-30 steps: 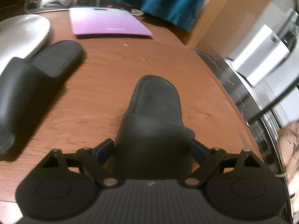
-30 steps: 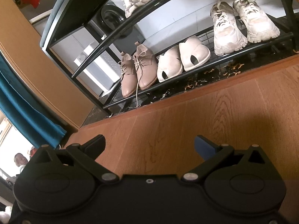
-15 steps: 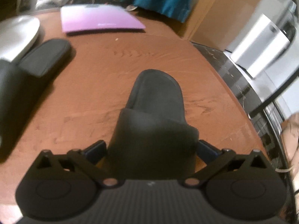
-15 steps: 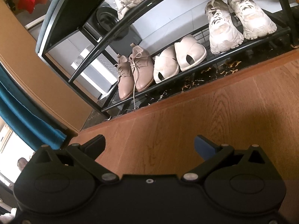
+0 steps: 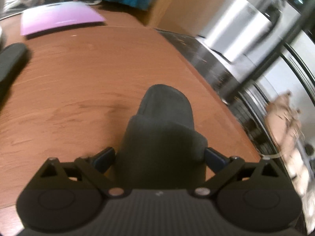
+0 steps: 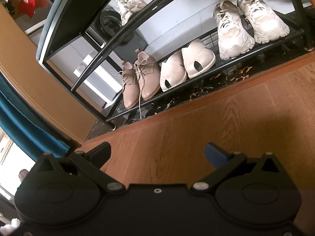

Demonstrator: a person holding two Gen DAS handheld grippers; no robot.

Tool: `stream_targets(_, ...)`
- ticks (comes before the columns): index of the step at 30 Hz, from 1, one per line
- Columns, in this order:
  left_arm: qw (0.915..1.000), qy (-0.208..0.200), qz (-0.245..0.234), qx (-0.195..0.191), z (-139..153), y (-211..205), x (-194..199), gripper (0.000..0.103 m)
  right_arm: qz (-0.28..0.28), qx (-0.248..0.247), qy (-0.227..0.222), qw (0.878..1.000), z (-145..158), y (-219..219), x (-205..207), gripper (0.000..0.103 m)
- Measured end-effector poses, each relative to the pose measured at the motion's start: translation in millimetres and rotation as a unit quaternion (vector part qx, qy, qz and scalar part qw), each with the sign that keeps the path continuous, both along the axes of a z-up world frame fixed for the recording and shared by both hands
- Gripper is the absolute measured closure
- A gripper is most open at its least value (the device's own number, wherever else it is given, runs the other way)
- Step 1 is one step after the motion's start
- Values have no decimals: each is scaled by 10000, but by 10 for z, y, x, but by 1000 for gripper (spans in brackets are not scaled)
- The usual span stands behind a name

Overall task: Organize scattered shoes
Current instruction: 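Hand the black slide from the left tool to the right tool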

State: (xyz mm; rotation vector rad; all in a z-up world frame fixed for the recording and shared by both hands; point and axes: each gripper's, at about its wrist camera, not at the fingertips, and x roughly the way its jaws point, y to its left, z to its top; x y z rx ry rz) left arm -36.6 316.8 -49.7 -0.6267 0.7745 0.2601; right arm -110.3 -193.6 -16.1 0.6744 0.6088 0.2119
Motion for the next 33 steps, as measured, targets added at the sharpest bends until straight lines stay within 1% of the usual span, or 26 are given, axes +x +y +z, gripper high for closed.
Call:
stream_targets(2,9990,-93,-437,8,64,-145,112,6,-32,25,-10,10000,5,-20,-7,0)
stream_targets(4,9970,-148,-753,35,104,-257,190,6,-53,69,9,10000,4,-42,-7,0)
stream_targets(5,9946,-178,-1018,63,128,-358,261,6,-57,97,18,9999,3,-54,-4,0)
stream_targets(7,9866,-172,-1622,-18,136,-608,417,6,-80,131,22,9999,2,-71,8,0)
stream_targets(8,9849,-164,-1724,-47,134,-653,444,6,-91,139,21,9999,2,-76,20,0)
stream_targets(9,9782,-137,-2070,-136,120,-796,516,6,-101,148,19,9998,1,-81,31,0)
stream_targets(10,9705,-110,-2407,-116,109,-924,561,6,-109,159,19,9998,0,-84,43,0)
stream_targets(12,9520,-55,-3059,-77,86,-1176,649,6,-104,181,29,9998,-4,-85,70,0)
stream_targets(13,9455,-2,-3257,-51,75,-1244,675,5,-105,183,35,9998,-7,-85,77,0)
stream_targets(15,9192,237,-3931,28,38,-1480,740,5,-91,170,63,9998,-19,-83,93,0)
stream_targets(16,9126,147,-4085,45,86,-1548,715,10,-81,149,90,9998,-28,-81,102,0)
stream_targets(17,9066,49,-4220,59,135,-1608,688,10,-83,107,117,9998,-37,-79,108,0)
stream_targets(19,9087,-282,-4165,11,244,-1553,613,9,-67,36,164,9998,-54,-72,118,0)
stream_targets(20,9141,-366,-4039,-14,294,-1502,604,9,-63,13,184,9998,-61,-68,123,0)
stream_targets(22,9306,-445,-3631,-143,373,-1343,589,9,-39,-15,202,9998,-69,-58,131,0)
stream_targets(23,9359,-467,-3485,-208,386,-1283,599,9,-1,-93,211,9997,-70,-41,138,0)
stream_targets(24,9506,-539,-3029,-412,431,-1094,561,9,56,-224,223,9995,-71,-12,146,0)
stream_targets(25,9536,-548,-2929,-431,444,-1046,576,9,130,-362,220,9990,-70,18,149,0)
stream_targets(27,9741,-580,-2144,-420,488,-775,451,9,366,-732,156,9965,-41,105,141,0)
stream_targets(28,9822,-594,-1735,-395,511,-636,378,9,559,-1122,29,9921,-4,189,135,0)
stream_targets(29,9906,-611,-1213,-188,548,-454,201,9,804,-1576,-167,9841,37,300,135,0)
stream_targets(30,9954,-624,-726,6,583,-285,36,9,1067,-2014,-382,9729,76,421,139,0)
stream_targets(31,9961,-618,-622,73,598,-232,2,9,1359,-2339,-560,9611,107,549,161,0)
stream_targets(32,9976,-546,-144,395,625,-87,-169,7,1675,-2572,-707,9491,130,682,197,0)
stream_targets(33,9955,-369,427,758,642,57,-360,6,1976,-2744,-809,9376,143,825,247,0)
